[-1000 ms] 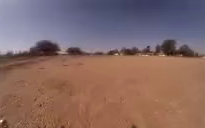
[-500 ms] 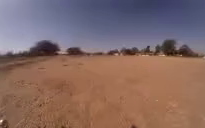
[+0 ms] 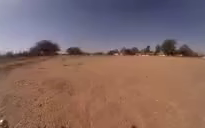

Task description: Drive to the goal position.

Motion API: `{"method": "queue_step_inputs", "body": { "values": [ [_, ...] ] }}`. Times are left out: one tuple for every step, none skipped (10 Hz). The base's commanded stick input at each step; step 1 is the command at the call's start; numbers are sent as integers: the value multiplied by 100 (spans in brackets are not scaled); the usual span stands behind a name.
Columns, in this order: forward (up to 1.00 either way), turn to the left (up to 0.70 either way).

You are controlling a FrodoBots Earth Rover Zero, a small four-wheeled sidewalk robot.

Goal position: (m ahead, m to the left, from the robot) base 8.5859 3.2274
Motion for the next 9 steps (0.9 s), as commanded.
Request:
{"method": "queue_step_inputs", "body": {
  "values": [
    [100,0],
    [100,0],
    [100,0],
    [82,0],
    [20,0],
    [53,0],
    [100,0],
    [100,0],
    [100,0]
  ]
}}
